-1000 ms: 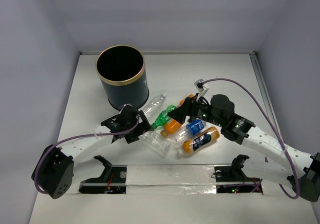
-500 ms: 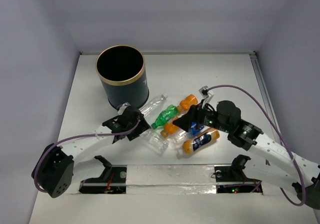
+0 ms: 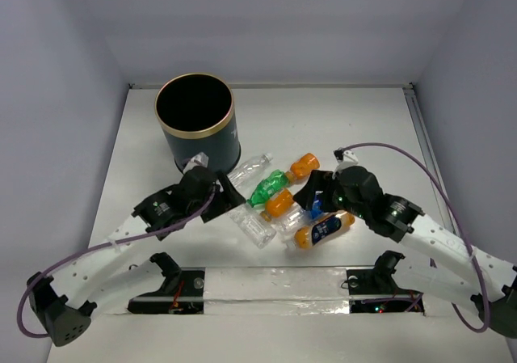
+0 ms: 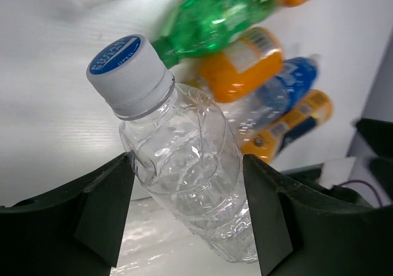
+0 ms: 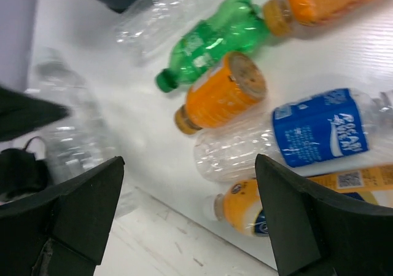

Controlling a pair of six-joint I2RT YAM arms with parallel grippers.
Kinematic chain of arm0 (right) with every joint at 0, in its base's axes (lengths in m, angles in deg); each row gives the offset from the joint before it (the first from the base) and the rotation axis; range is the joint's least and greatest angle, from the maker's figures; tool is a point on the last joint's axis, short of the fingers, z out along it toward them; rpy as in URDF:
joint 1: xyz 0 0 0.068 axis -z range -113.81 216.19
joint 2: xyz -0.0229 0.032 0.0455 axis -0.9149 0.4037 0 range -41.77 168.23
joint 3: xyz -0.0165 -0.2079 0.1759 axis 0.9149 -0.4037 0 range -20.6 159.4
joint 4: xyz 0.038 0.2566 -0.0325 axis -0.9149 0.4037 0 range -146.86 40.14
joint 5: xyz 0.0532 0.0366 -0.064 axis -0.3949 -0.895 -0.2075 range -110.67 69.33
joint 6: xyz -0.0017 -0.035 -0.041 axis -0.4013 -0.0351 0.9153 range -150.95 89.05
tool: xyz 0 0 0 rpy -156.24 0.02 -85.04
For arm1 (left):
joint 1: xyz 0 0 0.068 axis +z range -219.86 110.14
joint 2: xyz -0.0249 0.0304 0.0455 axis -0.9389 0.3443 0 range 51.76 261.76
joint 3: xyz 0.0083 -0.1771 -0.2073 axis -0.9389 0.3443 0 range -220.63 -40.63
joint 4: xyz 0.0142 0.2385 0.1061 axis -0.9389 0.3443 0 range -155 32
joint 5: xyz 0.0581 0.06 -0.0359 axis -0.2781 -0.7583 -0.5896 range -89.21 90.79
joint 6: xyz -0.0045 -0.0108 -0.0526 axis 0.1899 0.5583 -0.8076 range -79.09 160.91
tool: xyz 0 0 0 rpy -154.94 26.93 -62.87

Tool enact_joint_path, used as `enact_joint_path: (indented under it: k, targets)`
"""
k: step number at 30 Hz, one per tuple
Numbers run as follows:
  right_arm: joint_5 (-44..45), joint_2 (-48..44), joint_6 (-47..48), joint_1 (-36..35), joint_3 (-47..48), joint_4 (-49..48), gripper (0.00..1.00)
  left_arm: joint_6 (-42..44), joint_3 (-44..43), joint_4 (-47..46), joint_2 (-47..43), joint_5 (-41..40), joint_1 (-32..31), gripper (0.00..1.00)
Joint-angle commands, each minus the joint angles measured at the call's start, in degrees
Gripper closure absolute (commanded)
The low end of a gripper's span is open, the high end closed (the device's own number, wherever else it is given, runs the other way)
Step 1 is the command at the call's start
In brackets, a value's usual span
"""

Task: Put the plastic bottles in the bin

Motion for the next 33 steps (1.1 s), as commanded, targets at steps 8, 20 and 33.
enact_joint_path:
  k: [8,20,33]
  targets:
    - [4.8,16.9,1.9,12.5,10.0,-0.6,0.0,20.7,-44.0,4.6,16.2,-14.5,-0.3,0.6]
    - [3.6,36.1,4.1,17.4,17.8,-2.1,0.0,35.6,-80.0,3.5,36.7,-17.2,23.2,0.6]
    - [4.6,45.7,1.4,20.5,23.0,-1.6,0.0,40.0,-66.3,-7.4,37.5,-21.2,29.7,0.58]
